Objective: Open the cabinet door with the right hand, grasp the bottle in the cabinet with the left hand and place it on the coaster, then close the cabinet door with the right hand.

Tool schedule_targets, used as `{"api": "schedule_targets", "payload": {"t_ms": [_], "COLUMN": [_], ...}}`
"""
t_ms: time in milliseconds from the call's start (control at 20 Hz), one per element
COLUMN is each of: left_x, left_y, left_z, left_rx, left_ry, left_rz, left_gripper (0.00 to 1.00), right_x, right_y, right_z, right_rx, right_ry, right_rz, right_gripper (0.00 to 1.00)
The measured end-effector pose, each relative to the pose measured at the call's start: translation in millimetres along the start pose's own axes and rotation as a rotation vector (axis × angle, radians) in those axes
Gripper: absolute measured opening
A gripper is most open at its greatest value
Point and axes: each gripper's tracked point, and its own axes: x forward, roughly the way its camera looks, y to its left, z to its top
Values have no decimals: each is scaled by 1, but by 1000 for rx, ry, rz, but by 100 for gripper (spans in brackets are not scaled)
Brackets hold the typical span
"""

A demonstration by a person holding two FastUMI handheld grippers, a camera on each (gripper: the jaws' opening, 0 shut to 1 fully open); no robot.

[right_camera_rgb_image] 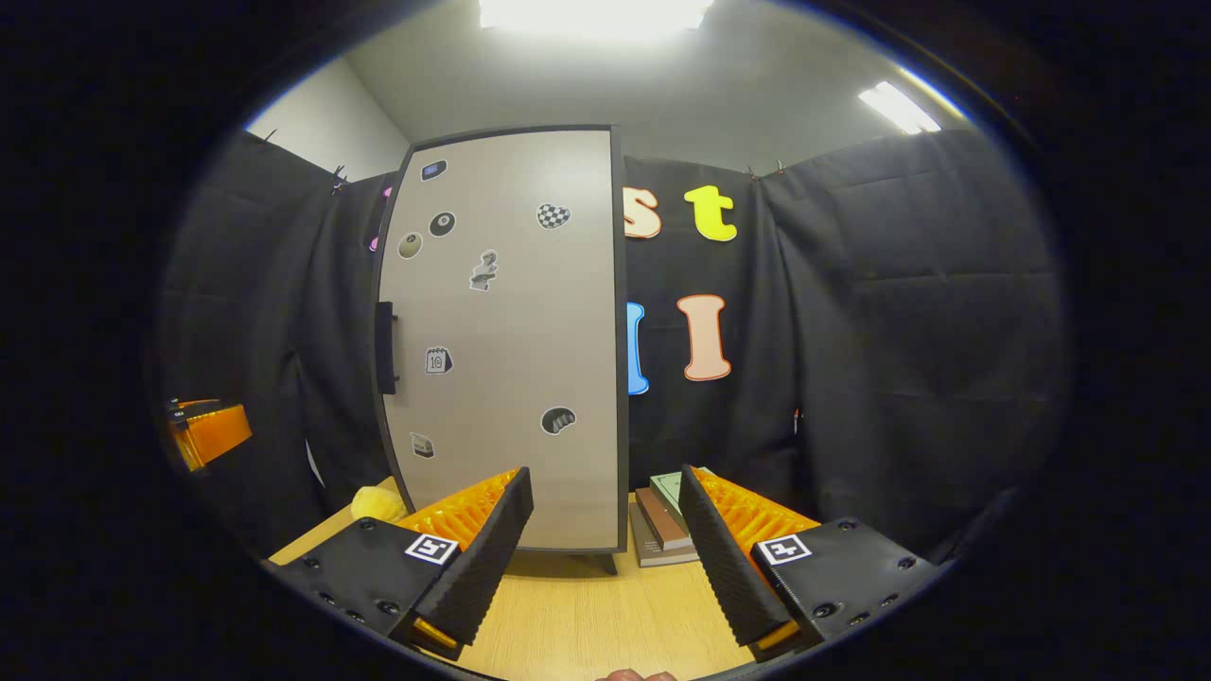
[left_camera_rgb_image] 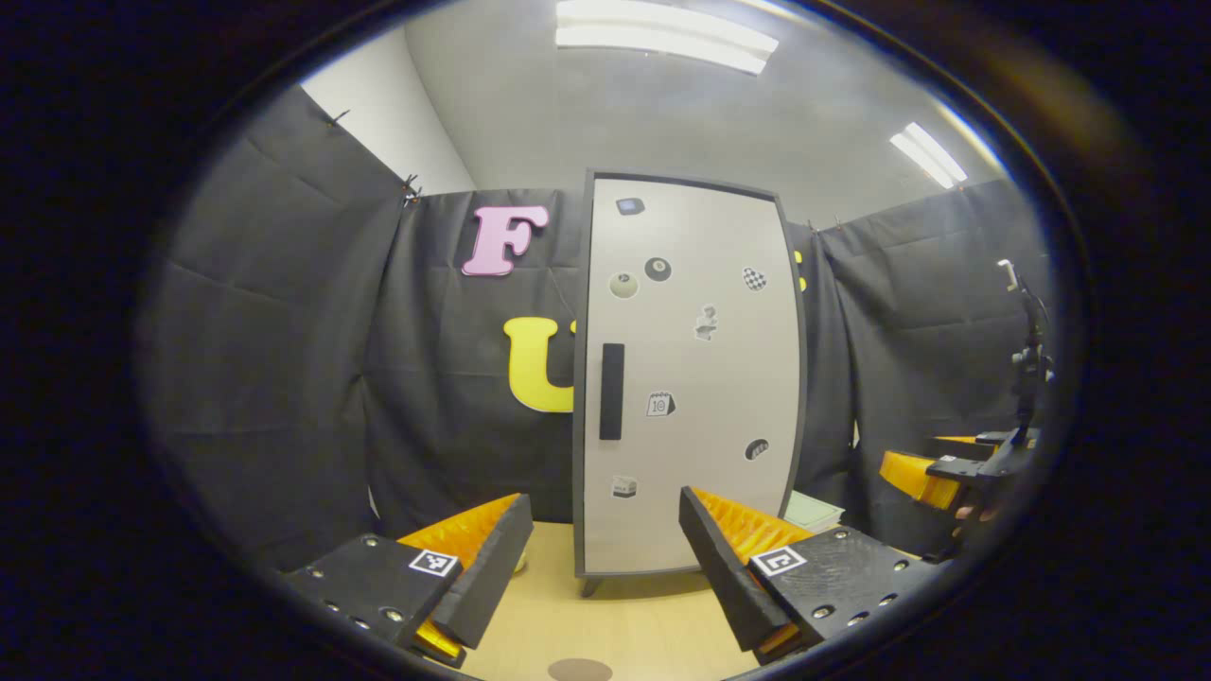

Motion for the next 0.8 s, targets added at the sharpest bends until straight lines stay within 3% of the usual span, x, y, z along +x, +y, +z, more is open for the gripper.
{"api": "schedule_targets", "payload": {"t_ms": [150,800], "left_x": [1,8], "left_y": [-12,8], "left_z": [-4,-18], "left_rx": [-14,-30], "left_ry": [16,59], "left_rz": [-34,10], "left_gripper": [96,96], "right_x": [0,15], "right_y": [0,17], "right_z": [-5,-2], "right_rx": [-11,-15], "right_ry": [16,38], "right_rz": [-1,52], "right_gripper": [99,99]}}
